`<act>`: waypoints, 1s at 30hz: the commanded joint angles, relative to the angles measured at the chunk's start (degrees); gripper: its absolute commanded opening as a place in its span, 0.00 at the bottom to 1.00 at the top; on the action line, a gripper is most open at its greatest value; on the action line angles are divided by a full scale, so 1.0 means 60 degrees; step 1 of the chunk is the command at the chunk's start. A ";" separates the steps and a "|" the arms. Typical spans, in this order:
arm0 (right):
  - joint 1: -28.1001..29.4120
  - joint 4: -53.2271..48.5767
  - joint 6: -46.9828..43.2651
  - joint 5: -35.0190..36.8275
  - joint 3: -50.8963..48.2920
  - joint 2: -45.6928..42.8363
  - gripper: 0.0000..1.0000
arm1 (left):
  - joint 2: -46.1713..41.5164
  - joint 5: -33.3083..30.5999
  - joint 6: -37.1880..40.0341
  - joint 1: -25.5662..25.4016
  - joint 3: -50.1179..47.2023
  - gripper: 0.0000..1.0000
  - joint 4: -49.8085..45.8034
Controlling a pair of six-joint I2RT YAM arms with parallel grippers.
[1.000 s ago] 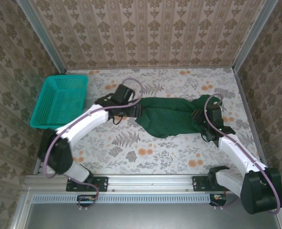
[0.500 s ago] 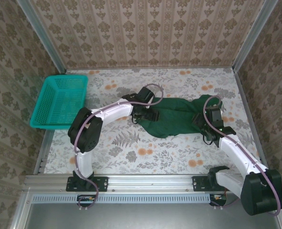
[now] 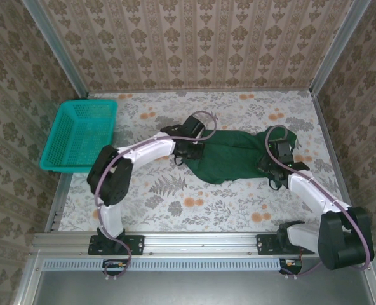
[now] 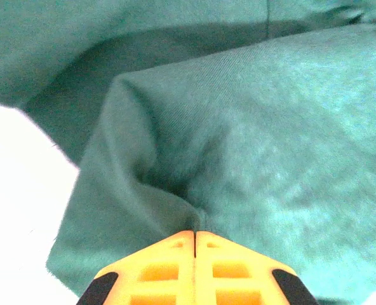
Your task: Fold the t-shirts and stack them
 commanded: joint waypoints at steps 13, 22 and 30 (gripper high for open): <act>0.0030 -0.0738 -0.0747 -0.1496 0.2734 -0.4197 0.00 | -0.8788 -0.1439 0.1341 -0.0013 -0.1699 0.00 0.2455; 0.0030 -0.0466 -0.0849 -0.2081 0.4822 -0.5388 0.00 | -0.9882 -0.1037 0.1567 -0.0044 0.0369 0.00 0.2744; 0.0030 -0.0583 -0.0669 -0.2674 0.5497 -0.4764 0.00 | -0.9558 -0.1024 0.1424 -0.0042 0.1162 0.00 0.2761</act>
